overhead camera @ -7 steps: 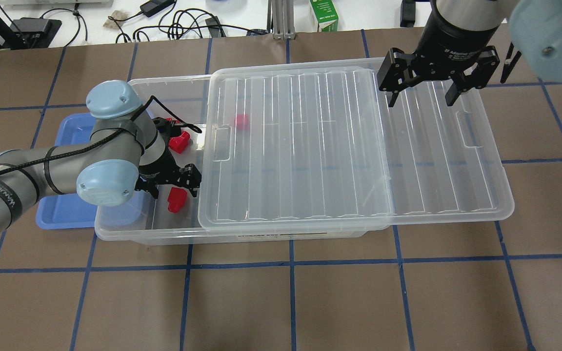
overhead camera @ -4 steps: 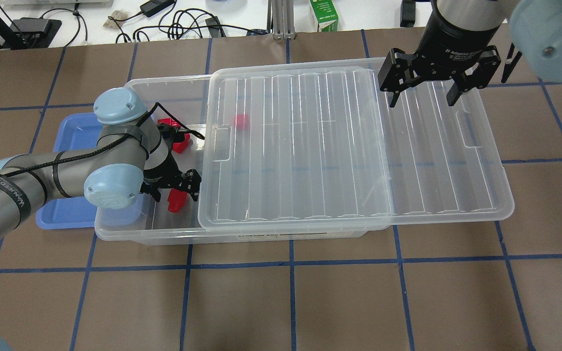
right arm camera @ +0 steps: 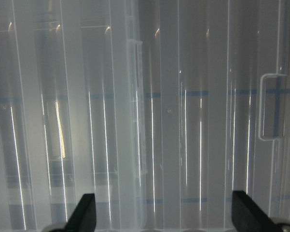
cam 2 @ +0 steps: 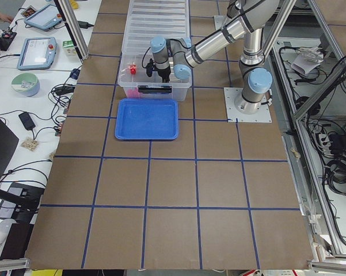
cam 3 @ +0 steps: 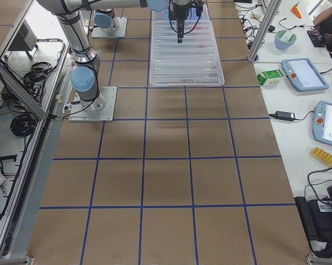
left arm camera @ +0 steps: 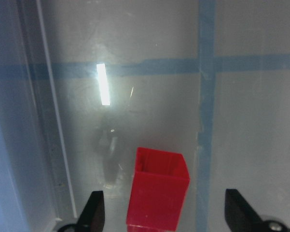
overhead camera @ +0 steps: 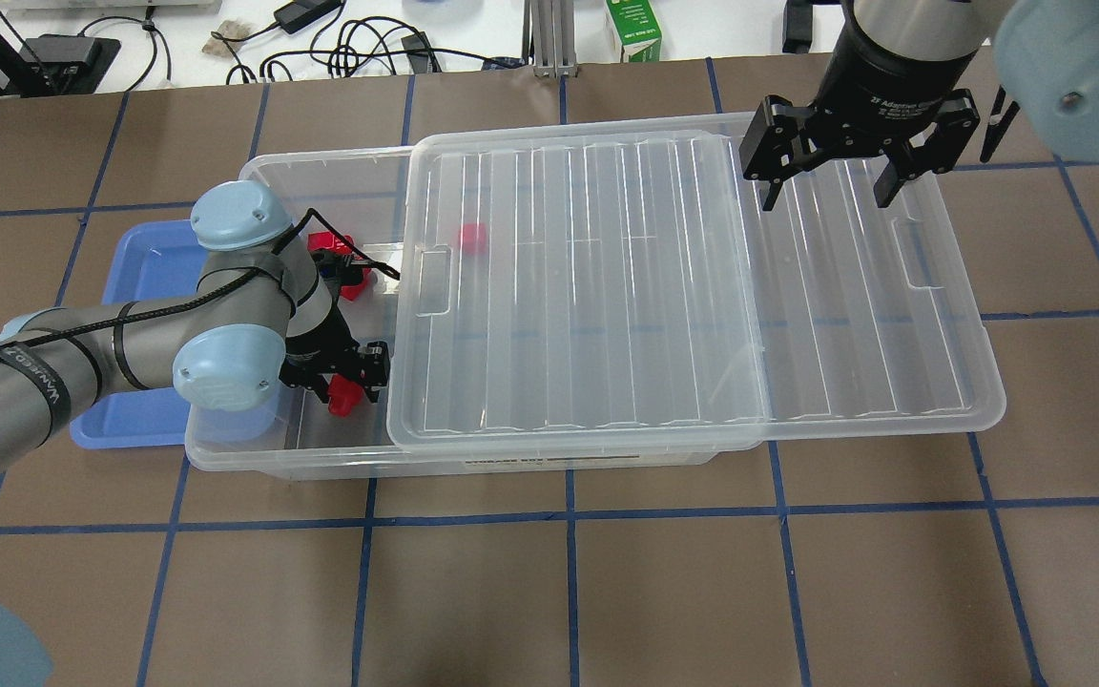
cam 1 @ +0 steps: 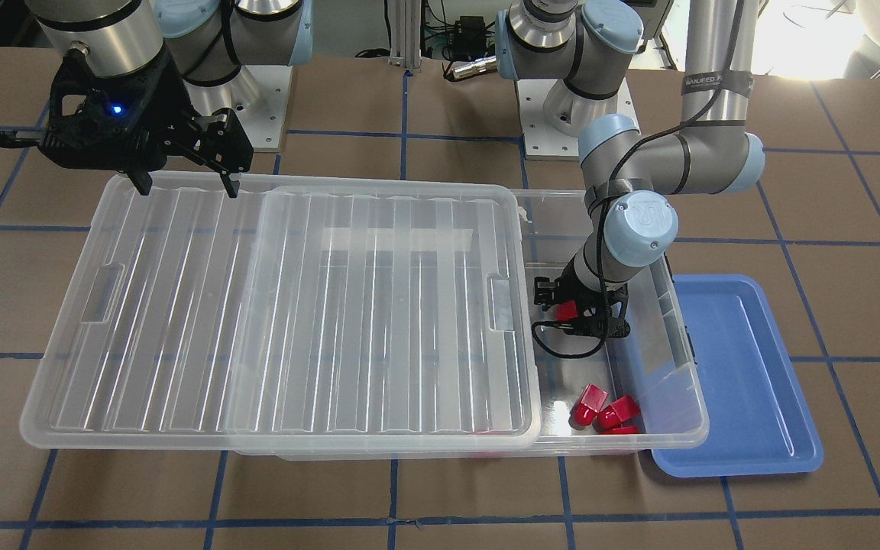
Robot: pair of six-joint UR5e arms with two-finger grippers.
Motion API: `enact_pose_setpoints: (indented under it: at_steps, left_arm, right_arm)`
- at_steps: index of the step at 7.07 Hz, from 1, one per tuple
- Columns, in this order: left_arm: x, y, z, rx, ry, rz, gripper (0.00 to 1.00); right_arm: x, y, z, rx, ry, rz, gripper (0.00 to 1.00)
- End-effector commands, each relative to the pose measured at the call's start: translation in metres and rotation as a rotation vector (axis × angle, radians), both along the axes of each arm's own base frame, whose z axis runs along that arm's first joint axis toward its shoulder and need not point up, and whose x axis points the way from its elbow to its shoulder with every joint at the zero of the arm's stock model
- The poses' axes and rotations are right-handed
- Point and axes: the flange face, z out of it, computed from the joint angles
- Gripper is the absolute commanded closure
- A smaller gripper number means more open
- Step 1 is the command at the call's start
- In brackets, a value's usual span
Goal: Place red block in blue tray from box
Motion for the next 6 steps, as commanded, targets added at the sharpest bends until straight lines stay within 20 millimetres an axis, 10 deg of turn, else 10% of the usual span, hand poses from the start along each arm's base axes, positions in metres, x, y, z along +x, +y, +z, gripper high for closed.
enact_pose_setpoints:
  at_steps: [1, 2, 6]
  left_arm:
    - [0.0, -0.006, 0.011, -0.028, -0.006, -0.008, 1.0]
    - [0.0, -0.016, 0.031, -0.07, -0.004, 0.003, 1.0]
    - [0.008, -0.068, 0.22, -0.05, 0.001, 0.035, 1.0]
  right_arm:
    - [0.0, 0.0, 0.0, -0.002, 0.001, 0.0, 0.0]
    - [0.0, -0.001, -0.001, 0.001, 0.001, 0.0, 0.0]
    - [-0.034, -0.017, 0.0, -0.04, -0.005, -0.026, 0.0]
